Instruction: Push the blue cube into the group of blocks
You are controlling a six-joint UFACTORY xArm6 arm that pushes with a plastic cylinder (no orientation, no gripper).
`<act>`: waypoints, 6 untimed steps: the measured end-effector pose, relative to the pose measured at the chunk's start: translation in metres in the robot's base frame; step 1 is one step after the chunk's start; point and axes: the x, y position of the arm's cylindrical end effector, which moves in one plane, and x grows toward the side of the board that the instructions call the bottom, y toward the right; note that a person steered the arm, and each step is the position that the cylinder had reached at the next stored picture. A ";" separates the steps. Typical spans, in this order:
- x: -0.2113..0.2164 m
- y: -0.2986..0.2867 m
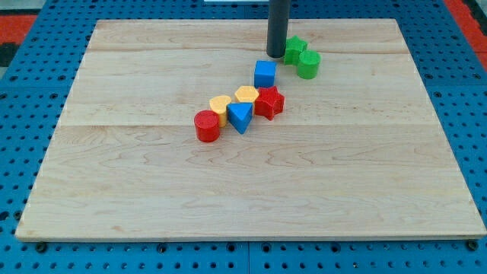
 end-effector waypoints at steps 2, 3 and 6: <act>0.046 -0.007; 0.084 0.004; 0.148 -0.003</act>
